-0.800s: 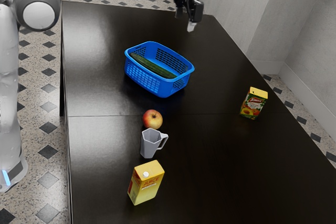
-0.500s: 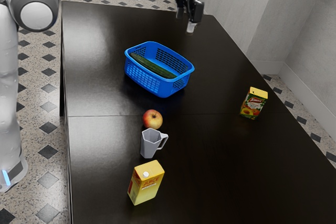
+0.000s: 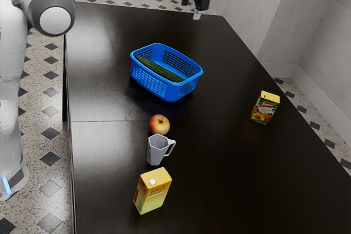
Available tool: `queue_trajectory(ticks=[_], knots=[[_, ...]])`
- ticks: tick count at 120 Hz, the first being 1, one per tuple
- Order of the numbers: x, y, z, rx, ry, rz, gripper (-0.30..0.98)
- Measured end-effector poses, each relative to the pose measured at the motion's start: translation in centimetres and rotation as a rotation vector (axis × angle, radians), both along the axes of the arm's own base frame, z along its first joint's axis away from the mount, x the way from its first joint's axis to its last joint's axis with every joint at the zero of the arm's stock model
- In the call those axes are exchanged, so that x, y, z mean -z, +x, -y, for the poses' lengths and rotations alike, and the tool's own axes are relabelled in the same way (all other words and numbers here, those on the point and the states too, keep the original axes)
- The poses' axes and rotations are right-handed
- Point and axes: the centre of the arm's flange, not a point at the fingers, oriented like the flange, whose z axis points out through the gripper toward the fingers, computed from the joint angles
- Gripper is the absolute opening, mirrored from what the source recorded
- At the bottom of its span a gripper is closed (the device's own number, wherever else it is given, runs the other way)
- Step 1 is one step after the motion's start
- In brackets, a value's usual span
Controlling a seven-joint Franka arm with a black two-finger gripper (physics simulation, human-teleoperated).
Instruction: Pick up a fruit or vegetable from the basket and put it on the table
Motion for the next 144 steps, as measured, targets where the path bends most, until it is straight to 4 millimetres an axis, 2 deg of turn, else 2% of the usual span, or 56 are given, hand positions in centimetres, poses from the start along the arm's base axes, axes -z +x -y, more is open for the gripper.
queue_trajectory(ticks=[6,20,24,35,43,74,83,100,125,144], knots=[[0.5,0.2,-0.7,-0.012,0.003,-0.011,0.69],[1.8,1.0,-0.9,-0.01,0.004,-0.036,0.69],[3.2,1.3,-0.9,-0.008,-0.003,-0.061,0.69],[8.9,1.2,-1.1,-0.003,-0.036,-0.148,0.69],[11.7,0.9,-1.3,-0.002,-0.049,-0.173,0.69],[17.7,1.2,-1.5,0.012,-0.045,-0.183,0.69],[18.6,1.2,-1.8,0.023,-0.037,-0.175,0.69],[18.5,1.4,-2.5,0.065,-0.017,-0.136,0.69],[20.0,1.0,-2.5,0.141,-0.011,-0.131,0.69],[21.0,1.4,-2.6,0.182,-0.007,-0.129,0.69]])
